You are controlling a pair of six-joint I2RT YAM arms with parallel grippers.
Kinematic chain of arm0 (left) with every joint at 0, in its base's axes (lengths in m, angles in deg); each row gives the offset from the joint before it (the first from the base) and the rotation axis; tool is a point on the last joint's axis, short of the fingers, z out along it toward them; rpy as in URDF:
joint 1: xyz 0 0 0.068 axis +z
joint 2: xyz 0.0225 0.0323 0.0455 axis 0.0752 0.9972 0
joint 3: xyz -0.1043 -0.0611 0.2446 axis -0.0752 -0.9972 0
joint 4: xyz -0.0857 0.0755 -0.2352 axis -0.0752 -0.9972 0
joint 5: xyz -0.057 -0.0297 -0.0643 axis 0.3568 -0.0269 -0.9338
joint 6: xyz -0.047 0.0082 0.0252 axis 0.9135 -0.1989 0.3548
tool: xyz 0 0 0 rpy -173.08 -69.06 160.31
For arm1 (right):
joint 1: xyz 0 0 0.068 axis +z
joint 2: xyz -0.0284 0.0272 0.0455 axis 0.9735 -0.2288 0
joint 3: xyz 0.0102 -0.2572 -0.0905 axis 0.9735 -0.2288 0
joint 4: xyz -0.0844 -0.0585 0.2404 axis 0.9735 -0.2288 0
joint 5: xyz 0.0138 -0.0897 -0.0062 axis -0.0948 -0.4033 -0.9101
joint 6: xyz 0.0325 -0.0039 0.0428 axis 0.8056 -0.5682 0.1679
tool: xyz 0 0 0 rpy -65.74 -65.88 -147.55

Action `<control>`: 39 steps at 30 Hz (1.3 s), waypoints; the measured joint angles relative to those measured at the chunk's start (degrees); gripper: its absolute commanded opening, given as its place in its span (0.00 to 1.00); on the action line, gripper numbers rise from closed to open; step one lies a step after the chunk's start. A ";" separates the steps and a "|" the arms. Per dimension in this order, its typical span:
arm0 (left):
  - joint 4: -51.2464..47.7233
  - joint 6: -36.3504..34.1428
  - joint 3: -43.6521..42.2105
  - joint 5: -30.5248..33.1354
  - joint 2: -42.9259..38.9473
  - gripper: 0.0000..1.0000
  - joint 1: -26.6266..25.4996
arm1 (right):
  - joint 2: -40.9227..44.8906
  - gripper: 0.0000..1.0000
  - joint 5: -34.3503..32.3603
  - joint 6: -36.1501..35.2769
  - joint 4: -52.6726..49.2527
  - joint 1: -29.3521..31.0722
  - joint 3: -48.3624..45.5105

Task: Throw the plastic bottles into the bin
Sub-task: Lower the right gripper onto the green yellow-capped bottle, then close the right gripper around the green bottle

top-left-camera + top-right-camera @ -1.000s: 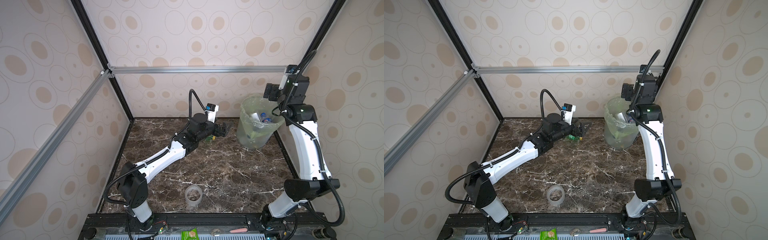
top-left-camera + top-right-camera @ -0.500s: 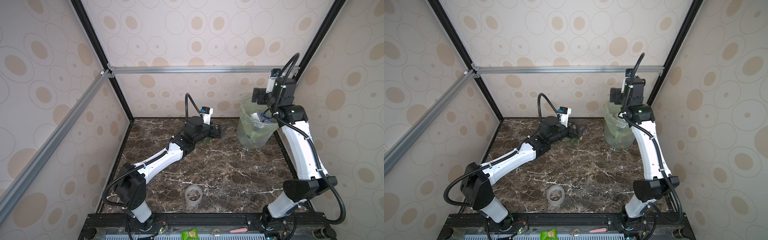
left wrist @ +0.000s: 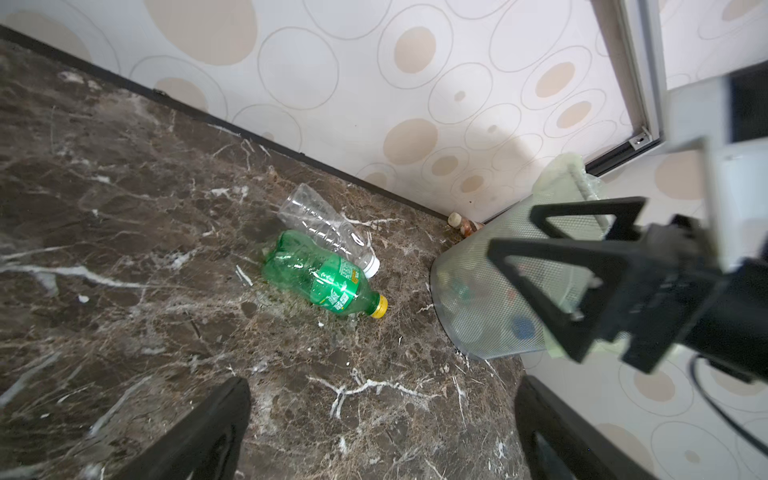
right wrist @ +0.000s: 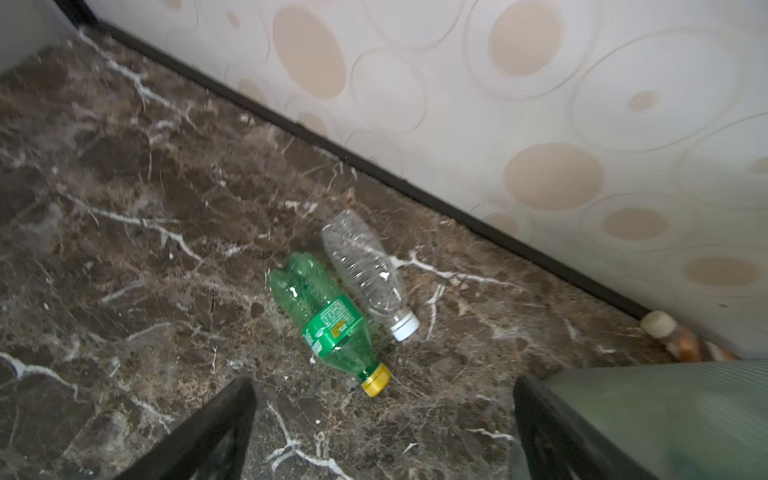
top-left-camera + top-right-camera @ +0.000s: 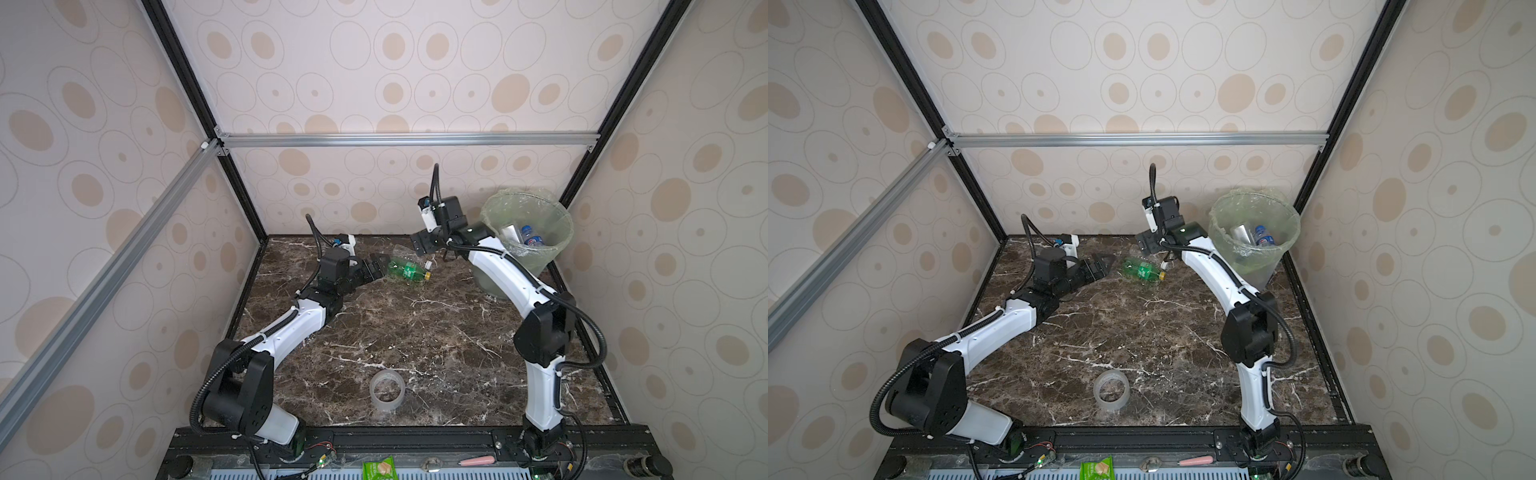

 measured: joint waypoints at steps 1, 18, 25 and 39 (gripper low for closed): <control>0.04 0.31 -0.39 -0.28 0.00 0.99 0.26 | -1.84 1.00 0.46 -0.09 -0.37 0.04 0.55; 2.34 2.05 -2.08 -3.23 3.28 0.99 2.16 | -16.20 0.80 7.23 -3.93 -3.76 1.22 9.75; 3.15 2.36 -2.49 -3.82 3.87 0.99 2.16 | -18.25 0.75 7.23 -6.05 -5.51 3.19 9.73; 3.58 2.34 -2.75 -3.89 3.87 0.99 2.16 | -19.10 0.75 1.95 -9.42 -6.12 3.23 9.73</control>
